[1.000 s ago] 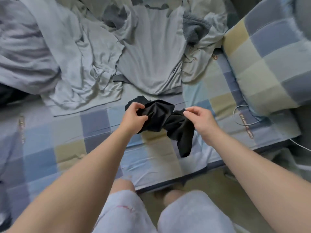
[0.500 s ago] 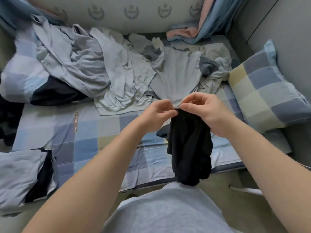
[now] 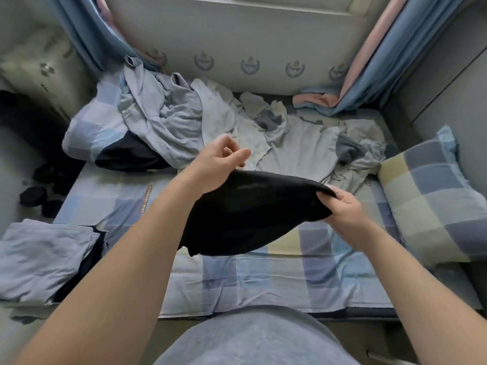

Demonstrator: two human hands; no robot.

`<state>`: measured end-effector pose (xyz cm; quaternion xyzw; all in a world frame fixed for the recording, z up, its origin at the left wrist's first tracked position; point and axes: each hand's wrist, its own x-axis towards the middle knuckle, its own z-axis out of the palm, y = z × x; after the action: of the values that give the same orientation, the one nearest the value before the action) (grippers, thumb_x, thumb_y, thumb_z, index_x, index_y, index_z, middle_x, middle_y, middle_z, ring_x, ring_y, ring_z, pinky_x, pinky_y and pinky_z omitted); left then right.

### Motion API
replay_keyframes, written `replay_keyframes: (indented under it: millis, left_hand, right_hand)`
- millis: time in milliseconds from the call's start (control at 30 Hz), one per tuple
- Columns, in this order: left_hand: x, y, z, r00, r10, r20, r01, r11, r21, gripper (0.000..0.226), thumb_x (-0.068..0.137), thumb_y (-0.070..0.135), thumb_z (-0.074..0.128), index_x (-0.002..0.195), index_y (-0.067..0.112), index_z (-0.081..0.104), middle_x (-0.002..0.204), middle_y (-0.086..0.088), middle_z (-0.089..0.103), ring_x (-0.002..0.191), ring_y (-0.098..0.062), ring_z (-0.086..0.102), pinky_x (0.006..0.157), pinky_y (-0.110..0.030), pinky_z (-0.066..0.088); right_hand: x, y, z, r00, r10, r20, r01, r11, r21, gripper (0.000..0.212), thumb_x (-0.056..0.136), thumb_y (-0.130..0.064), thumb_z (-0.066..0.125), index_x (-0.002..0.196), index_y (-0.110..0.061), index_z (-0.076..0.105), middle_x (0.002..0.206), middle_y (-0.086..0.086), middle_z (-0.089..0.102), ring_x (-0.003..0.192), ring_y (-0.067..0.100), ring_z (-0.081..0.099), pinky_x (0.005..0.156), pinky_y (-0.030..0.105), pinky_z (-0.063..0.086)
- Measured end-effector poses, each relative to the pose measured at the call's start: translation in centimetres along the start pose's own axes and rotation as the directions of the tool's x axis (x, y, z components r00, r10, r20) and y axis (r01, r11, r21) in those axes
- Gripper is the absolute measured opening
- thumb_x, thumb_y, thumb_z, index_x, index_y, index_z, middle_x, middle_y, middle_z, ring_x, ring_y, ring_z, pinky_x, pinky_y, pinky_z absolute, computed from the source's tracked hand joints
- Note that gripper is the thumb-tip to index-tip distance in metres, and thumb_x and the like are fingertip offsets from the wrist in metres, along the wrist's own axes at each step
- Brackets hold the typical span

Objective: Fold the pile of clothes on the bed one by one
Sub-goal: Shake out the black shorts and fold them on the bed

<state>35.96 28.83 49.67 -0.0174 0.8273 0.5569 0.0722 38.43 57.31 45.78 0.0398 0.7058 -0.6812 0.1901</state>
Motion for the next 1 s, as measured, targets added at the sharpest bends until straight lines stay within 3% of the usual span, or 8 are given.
replay_keyframes:
  millis: [100,200,300,467,600,833,900,1000]
  left_hand:
    - [-0.4,1.9,2.7,0.948,-0.066,0.311,0.049,0.997,0.062,0.045,0.084,0.052,0.074,0.124,0.039,0.057,0.115,0.017,0.067,0.08,0.004,0.064,0.072,-0.023,0.046]
    - [0.0,3.2,7.5,0.904,-0.036,0.426,-0.004,0.996,0.092,0.018,0.088,0.035,0.075,0.099,0.044,0.066,0.083,0.019,0.066,0.062,-0.005,0.056,0.066,-0.025,0.044]
    - [1.3,4.1,9.7,0.977,0.043,0.209,-0.037,0.999,-0.03,0.014,0.087,0.028,0.075,0.074,0.026,0.069,0.064,0.01,0.057,0.062,-0.01,0.053,0.066,-0.03,0.041]
    - [2.4,7.3,10.4,0.99,0.113,0.083,-0.094,0.973,-0.213,0.043,0.085,0.032,0.075,0.09,-0.009,0.064,0.076,-0.011,0.052,0.068,-0.023,0.047,0.061,-0.034,0.035]
    - [3.1,9.3,11.1,0.99,0.12,-0.077,-0.141,0.902,-0.407,0.019,0.097,0.018,0.066,0.079,0.011,0.069,0.072,-0.002,0.062,0.066,-0.013,0.059,0.062,-0.021,0.05]
    - [5.8,8.1,14.1,0.923,0.065,-0.38,-0.185,0.939,-0.29,0.022,0.098,0.017,0.064,0.077,0.014,0.058,0.068,-0.003,0.052,0.063,-0.015,0.05,0.06,-0.03,0.042]
    - [6.2,8.2,15.4,0.959,0.054,-0.277,-0.108,0.976,-0.186,0.006,0.096,0.013,0.067,0.091,0.016,0.064,0.079,0.002,0.062,0.07,-0.013,0.059,0.066,-0.026,0.049]
    - [6.1,8.9,18.1,0.994,0.04,0.101,-0.043,0.999,0.029,0.056,0.084,0.023,0.081,0.133,0.029,0.056,0.112,0.012,0.062,0.09,-0.003,0.065,0.076,-0.014,0.05]
  right_hand:
    - [0.6,-3.6,-0.6,0.986,-0.152,0.066,0.163,0.963,-0.215,0.035,0.102,-0.004,0.051,0.074,-0.018,0.066,0.068,0.007,0.051,0.064,0.013,0.047,0.058,0.027,0.037]
    - [1.3,-7.0,-1.2,0.958,-0.272,0.091,0.287,0.898,-0.334,0.023,0.099,-0.011,0.059,0.078,-0.012,0.068,0.069,0.008,0.058,0.064,0.015,0.053,0.058,0.027,0.042]
    - [1.9,-9.1,-3.8,0.948,-0.299,0.11,0.318,0.886,-0.338,0.014,0.093,-0.015,0.069,0.083,-0.006,0.067,0.073,0.017,0.067,0.067,0.02,0.059,0.064,0.033,0.047]
    - [2.7,-7.5,-9.8,0.944,-0.165,0.285,0.296,0.805,-0.514,0.017,0.079,-0.009,0.082,0.092,-0.016,0.074,0.084,0.012,0.073,0.073,0.013,0.067,0.071,0.032,0.055]
    - [4.3,-2.8,-15.6,0.984,-0.085,0.155,0.168,0.723,-0.67,0.024,0.083,-0.012,0.08,0.075,-0.034,0.074,0.067,-0.004,0.068,0.068,0.012,0.06,0.068,0.034,0.049]
    - [3.4,-1.9,-20.1,0.995,-0.098,0.01,0.091,0.879,-0.468,0.005,0.094,-0.005,0.067,0.09,-0.004,0.069,0.068,0.0,0.051,0.055,0.002,0.048,0.055,0.02,0.04]
    - [2.8,-3.8,-19.8,0.993,-0.103,0.063,0.119,0.914,-0.388,0.01,0.096,-0.007,0.065,0.094,0.002,0.069,0.072,0.006,0.053,0.061,0.009,0.052,0.056,0.021,0.042]
    - [1.9,-6.1,-18.9,0.974,-0.131,0.183,0.189,0.918,-0.348,0.016,0.096,-0.014,0.065,0.093,0.001,0.07,0.075,0.014,0.06,0.068,0.024,0.057,0.064,0.036,0.045]
